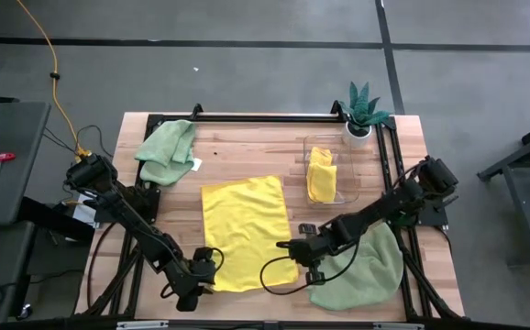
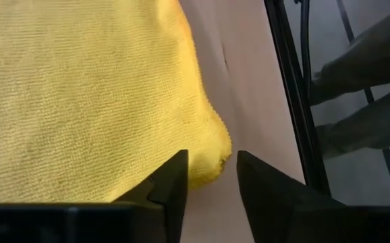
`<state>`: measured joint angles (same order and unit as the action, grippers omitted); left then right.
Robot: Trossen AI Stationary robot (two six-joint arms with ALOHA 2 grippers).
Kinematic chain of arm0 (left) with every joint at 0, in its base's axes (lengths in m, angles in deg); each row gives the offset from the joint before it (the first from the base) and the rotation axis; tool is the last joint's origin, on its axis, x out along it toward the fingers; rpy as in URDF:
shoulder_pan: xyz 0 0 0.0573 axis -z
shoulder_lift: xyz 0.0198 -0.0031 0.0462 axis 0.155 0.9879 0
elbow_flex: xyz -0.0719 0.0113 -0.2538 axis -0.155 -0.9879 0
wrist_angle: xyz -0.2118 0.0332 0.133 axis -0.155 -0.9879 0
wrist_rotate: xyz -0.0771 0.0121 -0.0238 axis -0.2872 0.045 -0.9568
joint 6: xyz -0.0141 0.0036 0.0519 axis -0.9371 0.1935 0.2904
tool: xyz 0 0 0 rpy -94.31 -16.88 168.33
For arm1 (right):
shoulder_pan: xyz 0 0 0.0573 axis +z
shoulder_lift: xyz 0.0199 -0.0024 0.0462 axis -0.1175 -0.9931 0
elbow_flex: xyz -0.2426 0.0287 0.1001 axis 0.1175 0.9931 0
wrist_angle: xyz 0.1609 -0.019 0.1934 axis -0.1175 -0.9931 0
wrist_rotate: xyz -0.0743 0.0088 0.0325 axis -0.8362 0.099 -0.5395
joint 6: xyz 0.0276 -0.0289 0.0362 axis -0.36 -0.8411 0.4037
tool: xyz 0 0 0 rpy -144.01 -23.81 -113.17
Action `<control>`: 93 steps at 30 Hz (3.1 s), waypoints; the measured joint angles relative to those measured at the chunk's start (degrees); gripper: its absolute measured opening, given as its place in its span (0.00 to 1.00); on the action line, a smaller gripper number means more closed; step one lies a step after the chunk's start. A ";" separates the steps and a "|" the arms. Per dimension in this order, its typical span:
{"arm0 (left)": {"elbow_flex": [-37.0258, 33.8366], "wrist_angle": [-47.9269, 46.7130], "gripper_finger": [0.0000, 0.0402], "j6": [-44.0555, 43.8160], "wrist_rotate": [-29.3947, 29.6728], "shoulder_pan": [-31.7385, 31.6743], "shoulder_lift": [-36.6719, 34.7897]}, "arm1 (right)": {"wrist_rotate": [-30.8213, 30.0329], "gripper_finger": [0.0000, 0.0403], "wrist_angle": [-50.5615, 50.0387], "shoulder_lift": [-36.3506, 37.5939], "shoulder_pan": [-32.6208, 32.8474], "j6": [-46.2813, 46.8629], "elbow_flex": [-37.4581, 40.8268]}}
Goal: Fold microfiber towels
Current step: Fold the yellow microfiber towel
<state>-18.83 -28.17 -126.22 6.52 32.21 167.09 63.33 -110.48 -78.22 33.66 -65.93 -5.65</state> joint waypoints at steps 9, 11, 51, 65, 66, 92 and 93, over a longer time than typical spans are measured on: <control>0.00 0.64 0.02 -0.05 0.51 0.02 0.00 | 0.99 0.01 6.80 -0.45 -1.08 -3.72 0.00; 0.00 0.64 0.03 -0.03 0.42 0.01 0.00 | 4.62 0.04 7.76 -1.34 -0.68 -10.37 0.00; -0.04 -0.60 0.00 -3.05 -1.61 0.00 -0.06 | 10.75 0.11 12.02 -9.11 1.38 -32.54 0.02; -0.04 -1.90 0.00 -2.83 -5.58 -0.95 -0.84 | 12.30 0.00 4.31 -8.26 0.86 -29.32 -4.11; -0.04 -2.72 0.00 -3.10 -6.61 -1.26 -1.64 | 12.69 0.00 3.75 -7.73 0.68 -28.69 -4.60; -0.05 -33.05 0.00 -11.02 22.35 -5.84 -30.16 | -0.01 0.00 -4.54 4.47 -15.03 -7.90 -10.88; -0.07 -34.33 0.00 -12.01 23.15 -6.48 -30.25 | -1.09 0.00 -4.66 4.48 -15.56 -7.13 -10.88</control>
<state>-18.90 -62.50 -138.23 29.67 25.72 136.84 62.24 -115.14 -73.74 18.10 -73.06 -16.54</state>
